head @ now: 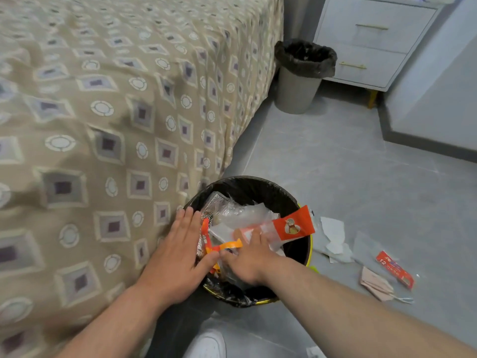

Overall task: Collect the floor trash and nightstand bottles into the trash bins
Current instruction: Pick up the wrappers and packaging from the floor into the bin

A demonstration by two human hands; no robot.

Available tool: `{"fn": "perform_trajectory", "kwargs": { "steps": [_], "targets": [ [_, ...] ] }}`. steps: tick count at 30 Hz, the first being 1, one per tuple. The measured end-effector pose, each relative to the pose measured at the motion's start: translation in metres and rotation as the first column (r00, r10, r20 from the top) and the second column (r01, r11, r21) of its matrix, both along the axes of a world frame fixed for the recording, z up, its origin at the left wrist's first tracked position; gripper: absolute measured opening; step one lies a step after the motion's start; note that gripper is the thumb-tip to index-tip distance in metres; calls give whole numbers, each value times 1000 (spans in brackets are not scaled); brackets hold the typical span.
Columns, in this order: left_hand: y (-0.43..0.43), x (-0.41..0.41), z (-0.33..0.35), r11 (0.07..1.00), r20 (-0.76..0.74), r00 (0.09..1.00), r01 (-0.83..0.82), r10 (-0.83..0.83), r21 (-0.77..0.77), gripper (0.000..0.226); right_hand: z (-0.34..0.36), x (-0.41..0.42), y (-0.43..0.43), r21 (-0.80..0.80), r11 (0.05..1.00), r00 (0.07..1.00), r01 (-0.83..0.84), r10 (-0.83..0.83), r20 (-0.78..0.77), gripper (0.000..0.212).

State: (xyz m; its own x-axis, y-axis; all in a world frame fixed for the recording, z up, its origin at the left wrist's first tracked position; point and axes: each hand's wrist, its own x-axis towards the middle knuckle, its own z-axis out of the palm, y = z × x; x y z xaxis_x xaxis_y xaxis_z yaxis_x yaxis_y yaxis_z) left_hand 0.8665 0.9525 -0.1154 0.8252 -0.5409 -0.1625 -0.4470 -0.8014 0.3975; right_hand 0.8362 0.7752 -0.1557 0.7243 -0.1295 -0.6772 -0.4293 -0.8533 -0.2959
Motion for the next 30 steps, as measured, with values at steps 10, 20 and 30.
{"fn": "perform_trajectory", "kwargs": {
  "steps": [10, 20, 30],
  "targets": [
    [3, 0, -2, 998, 59, 998, 22, -25, 51, 116, 42, -1, -17, 11, 991, 987, -131, 131, -95, 94],
    [-123, -51, 94, 675, 505, 620, 732, -600, -97, 60, 128, -158, -212, 133, 912, 837, 387, -408, 364, 31],
    [-272, -145, -99, 686, -249, 742, 670, -622, 282, 94, -43, -261, -260, -57, 887, 889, 458, -458, 19, 64]
  ]
}}
